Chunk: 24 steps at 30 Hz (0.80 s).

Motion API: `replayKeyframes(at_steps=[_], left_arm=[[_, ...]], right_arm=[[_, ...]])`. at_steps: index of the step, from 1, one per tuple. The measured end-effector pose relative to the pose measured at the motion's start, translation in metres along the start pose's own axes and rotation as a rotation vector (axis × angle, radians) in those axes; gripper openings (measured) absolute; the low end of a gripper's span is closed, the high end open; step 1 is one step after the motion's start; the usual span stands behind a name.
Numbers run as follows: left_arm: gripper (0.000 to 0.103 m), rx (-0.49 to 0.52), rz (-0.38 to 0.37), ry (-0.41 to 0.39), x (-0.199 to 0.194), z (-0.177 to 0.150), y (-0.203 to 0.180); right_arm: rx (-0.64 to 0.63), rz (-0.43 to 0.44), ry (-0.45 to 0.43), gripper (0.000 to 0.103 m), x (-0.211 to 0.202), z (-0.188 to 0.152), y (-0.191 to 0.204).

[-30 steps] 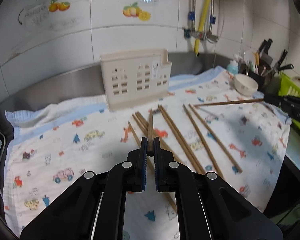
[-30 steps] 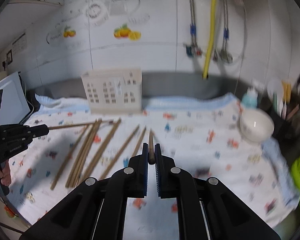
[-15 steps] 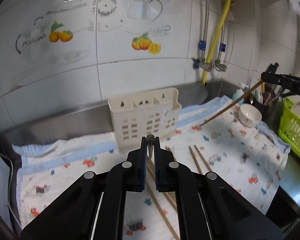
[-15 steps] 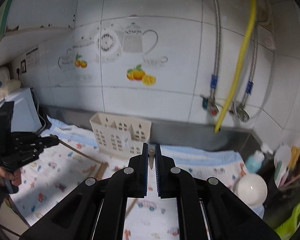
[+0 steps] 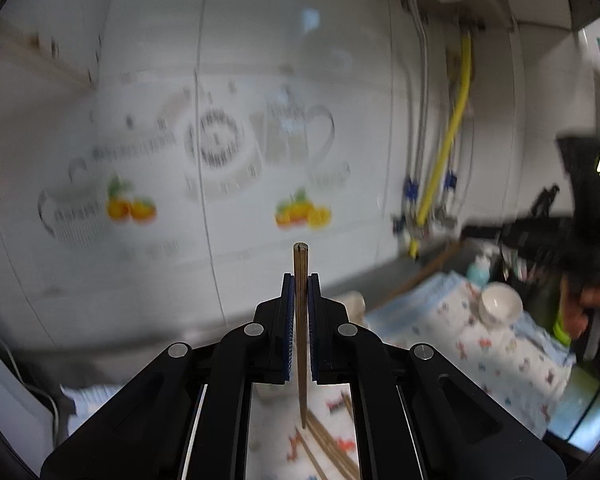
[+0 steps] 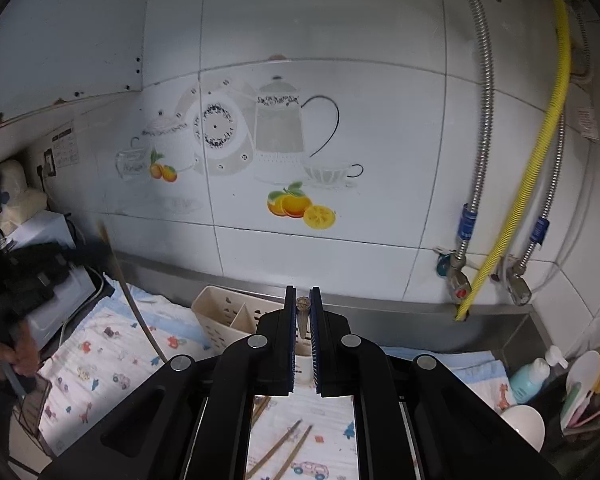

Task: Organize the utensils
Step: 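Lift the left tool's chopstick into the beige holder while the right tool carries its own, then open the left tool in the holder while the right tool releases its chopstick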

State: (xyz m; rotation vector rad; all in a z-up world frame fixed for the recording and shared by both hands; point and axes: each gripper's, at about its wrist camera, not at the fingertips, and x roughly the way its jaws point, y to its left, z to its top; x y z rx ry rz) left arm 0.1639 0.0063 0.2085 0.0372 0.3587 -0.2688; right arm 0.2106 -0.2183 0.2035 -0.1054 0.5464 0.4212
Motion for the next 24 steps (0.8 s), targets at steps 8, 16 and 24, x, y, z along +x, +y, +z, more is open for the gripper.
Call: replayKeyframes(at_steps=[8,16,24], left_arm=[[0.005,-0.031,0.061,-0.121,0.025,0.038,0.009],[0.005,-0.085,0.101,-0.110,0.070,0.026,0.024],[0.006,-0.110,0.098,0.010,0.098,-0.001,0.032]], right_arm=[[-0.002,0.003,0.061,0.006,0.040,-0.009,0.001],[-0.009,0.008,0.084,0.006,0.060,-0.016,-0.002],[-0.007,0.011,0.089,0.007,0.067,-0.023,0.001]])
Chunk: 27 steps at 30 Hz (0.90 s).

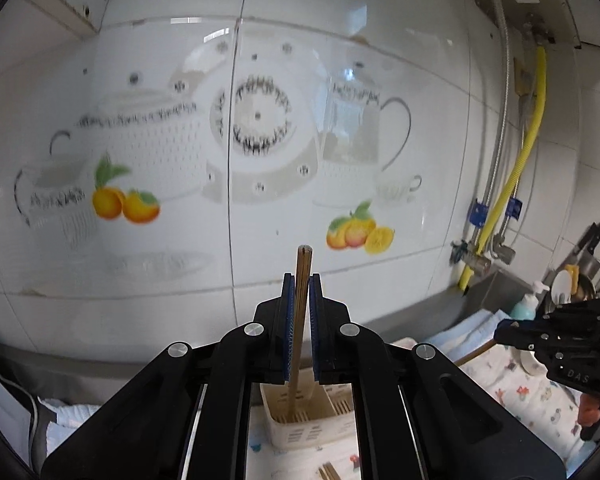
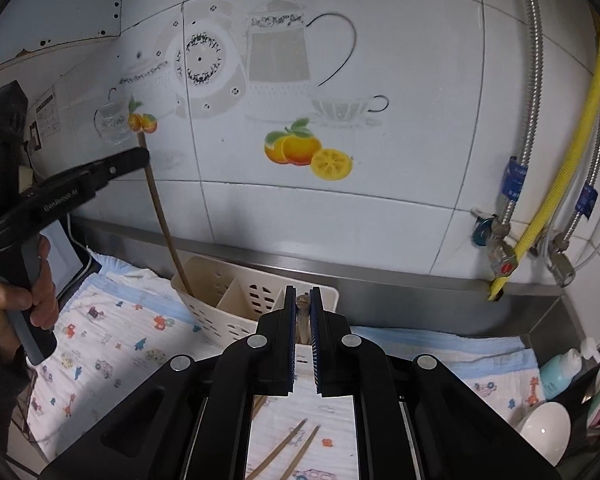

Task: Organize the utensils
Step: 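Open the left tool in the holder while the right tool releases its chopstick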

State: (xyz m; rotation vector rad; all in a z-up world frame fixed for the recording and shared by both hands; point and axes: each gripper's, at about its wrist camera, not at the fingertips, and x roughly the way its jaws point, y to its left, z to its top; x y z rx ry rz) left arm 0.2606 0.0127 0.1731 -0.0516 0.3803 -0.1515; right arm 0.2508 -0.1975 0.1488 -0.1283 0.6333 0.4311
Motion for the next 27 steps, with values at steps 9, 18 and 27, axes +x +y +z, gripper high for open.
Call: replayKeyframes(at_steps=[9,18,27], left_arm=[[0.028,0.000,-0.009,-0.032,-0.043,-0.005,-0.002],[0.037,-0.027,-0.021,0.055,-0.112,-0.068,-0.008],[0.037,-0.075,-0.038,0.243,-0.129,-0.172,-0.011]], right_arm=[[-0.044,-0.040,-0.071,0.026,-0.045,-0.006,0.016],[-0.049,0.001,-0.079,0.027,-0.101,-0.068,0.040],[0.033,0.013,-0.042,0.027,-0.126,-0.156,0.052]])
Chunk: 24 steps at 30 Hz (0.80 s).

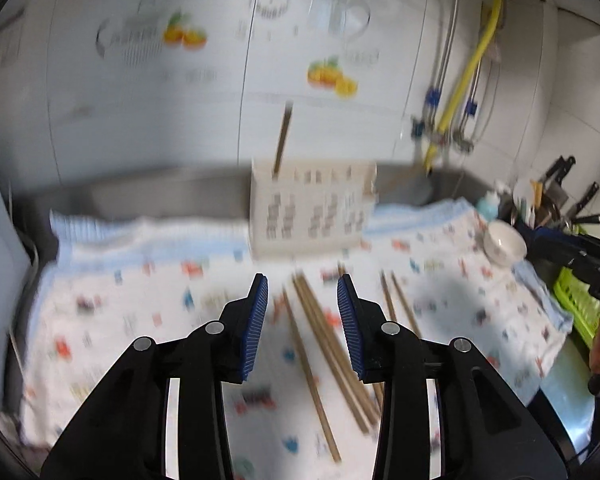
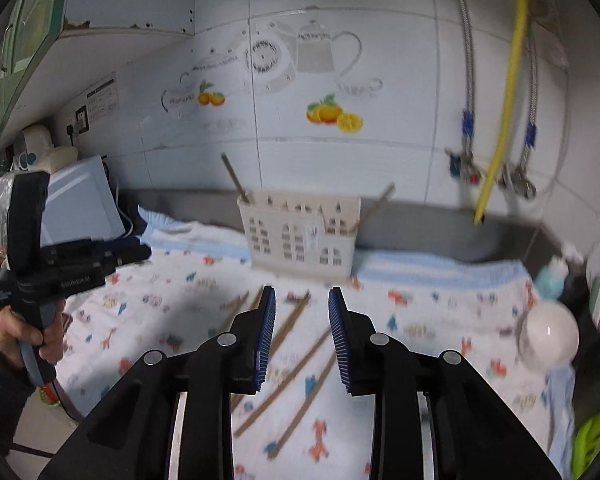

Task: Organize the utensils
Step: 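Open the left tool in the holder while the right tool releases its chopstick, then grasp another chopstick with the left tool while the right tool grasps one too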

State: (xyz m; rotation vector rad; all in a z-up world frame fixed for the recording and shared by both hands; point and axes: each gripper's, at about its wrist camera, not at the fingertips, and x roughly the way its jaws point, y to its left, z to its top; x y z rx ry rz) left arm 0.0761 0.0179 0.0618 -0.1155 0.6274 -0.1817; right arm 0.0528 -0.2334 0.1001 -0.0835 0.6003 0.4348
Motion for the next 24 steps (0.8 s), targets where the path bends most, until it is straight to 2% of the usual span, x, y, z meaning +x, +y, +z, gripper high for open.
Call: replayKeyframes(at_steps=[9,13,17,20,23,24], left_arm=[[0.037,-0.013,-0.019,0.199,0.040,-0.087,-0.013],[0.036,-0.002,0.012,0.265,0.060,-0.117,-0.022],[0.032,-0.032,0.035,0.288,0.070,-0.130,-0.020],[0.027,-0.023,0.063,0.267,0.071,-0.132,-0.022],[0.013,0.024,0.129,0.249,0.071,-0.134,-0.027],[0.012,0.030,0.142,0.246,0.072,-0.133,-0.026]], right_arm=[[0.055,-0.046,0.091,0.028,0.014,-0.073,0.003],[0.082,-0.061,0.123,0.028,0.025,-0.096,0.002],[0.097,-0.072,0.163,0.028,0.040,-0.116,0.004],[0.106,-0.077,0.187,0.028,0.049,-0.128,0.006],[0.133,-0.069,0.215,0.028,0.061,-0.141,0.009],[0.140,-0.062,0.224,0.028,0.065,-0.143,0.009]])
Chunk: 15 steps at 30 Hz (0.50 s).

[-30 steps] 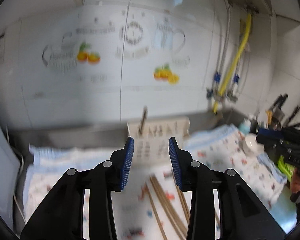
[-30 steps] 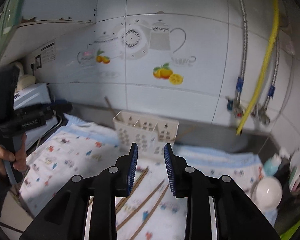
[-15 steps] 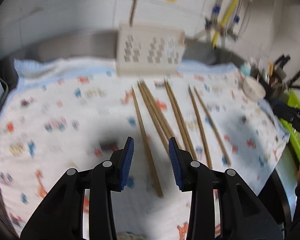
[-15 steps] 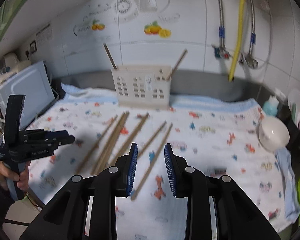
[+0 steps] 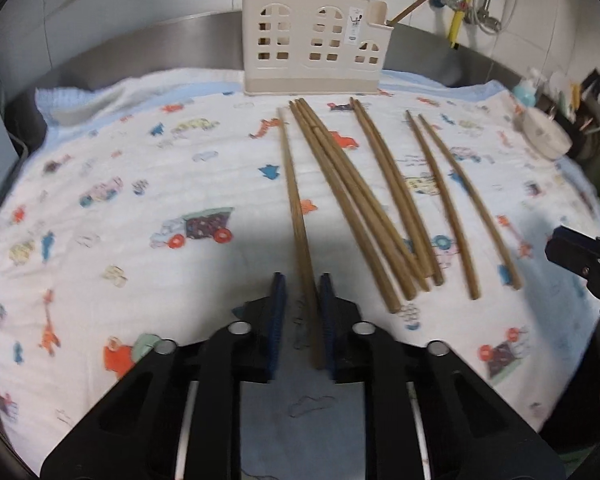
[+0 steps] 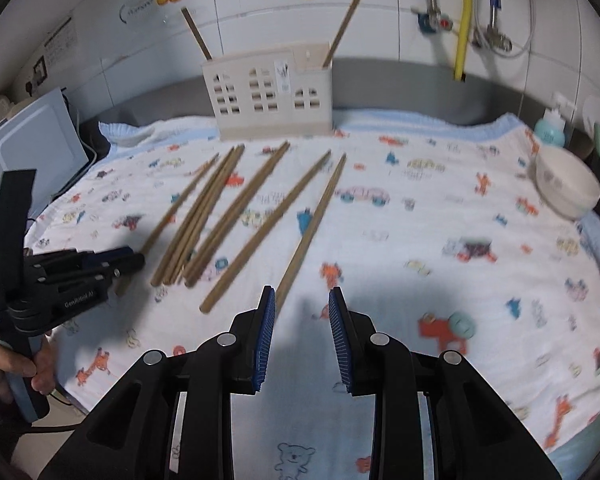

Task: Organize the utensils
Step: 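Grasp another chopstick with the left tool while the right tool grasps one too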

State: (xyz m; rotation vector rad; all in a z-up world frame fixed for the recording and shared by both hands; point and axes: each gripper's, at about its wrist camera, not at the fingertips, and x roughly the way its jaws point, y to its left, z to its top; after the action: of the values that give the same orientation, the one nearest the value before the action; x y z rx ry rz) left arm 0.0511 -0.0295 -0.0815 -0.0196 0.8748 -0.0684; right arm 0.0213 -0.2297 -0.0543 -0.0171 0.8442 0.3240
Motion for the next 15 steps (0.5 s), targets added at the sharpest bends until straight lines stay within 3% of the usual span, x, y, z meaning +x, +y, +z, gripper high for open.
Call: replayKeyframes(at_steps=[6,15], left_arm=[[0.011,-0.045,-0.007,-0.001,0.001,0.005,0.007],[0.013,-0.077,-0.088,-0.016,-0.001,-0.003,0.009]], right_arm=[[0.001,0.000,0.026,0.025,0.018,-0.006,0.008],[-0.012,-0.008,0.035,0.021,0.030,-0.004,0.022]])
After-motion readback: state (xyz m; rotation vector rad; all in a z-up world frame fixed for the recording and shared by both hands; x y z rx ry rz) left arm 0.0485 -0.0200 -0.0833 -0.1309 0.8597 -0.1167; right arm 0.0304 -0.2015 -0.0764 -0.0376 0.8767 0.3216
